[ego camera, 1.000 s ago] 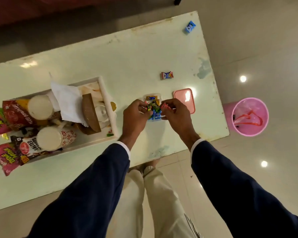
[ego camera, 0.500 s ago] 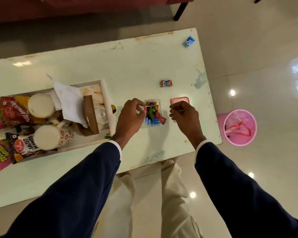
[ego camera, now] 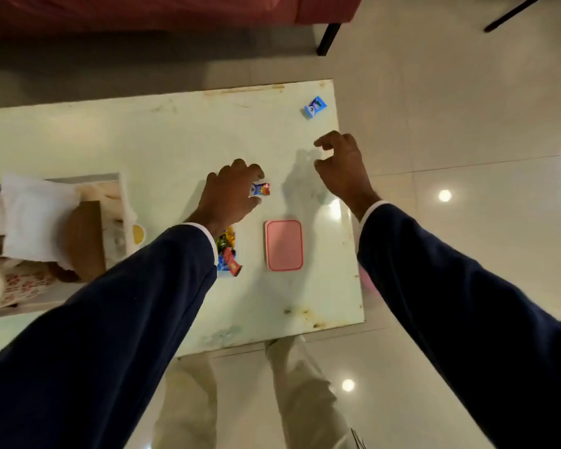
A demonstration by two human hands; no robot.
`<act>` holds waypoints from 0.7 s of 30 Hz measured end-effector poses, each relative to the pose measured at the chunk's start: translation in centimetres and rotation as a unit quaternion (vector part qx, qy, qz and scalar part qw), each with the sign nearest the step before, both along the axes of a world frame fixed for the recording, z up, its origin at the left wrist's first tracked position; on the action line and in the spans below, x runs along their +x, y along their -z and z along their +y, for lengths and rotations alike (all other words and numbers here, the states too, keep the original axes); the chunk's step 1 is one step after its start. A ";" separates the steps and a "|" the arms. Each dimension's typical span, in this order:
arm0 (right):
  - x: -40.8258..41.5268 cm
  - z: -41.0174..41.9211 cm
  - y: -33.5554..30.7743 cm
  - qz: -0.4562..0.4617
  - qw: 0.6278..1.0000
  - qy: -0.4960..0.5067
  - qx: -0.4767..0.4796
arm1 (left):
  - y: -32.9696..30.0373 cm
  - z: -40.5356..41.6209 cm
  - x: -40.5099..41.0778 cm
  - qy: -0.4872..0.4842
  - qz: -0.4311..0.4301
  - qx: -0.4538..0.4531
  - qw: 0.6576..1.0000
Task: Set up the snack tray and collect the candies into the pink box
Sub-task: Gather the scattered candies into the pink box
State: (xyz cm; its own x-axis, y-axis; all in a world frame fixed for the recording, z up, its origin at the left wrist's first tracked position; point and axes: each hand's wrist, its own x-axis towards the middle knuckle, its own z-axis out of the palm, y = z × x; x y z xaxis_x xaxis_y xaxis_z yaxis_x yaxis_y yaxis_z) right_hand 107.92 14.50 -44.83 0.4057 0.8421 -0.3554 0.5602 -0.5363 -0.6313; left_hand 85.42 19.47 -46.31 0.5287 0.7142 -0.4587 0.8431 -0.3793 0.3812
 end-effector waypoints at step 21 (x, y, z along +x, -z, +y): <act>0.9 2.2 3.1 0.022 0.997 -0.034 -0.062 | -4.6 -3.1 -5.6 -0.322 -0.166 -0.064 0.930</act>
State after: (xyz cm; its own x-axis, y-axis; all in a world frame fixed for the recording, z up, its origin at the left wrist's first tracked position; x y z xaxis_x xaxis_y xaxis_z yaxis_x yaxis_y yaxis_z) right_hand 108.82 16.74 -47.93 0.3319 0.8154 -0.4742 0.5711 -0.5738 -0.5870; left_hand 79.86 16.41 -41.69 0.1380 0.8822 -0.4502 0.7077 0.2301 0.6680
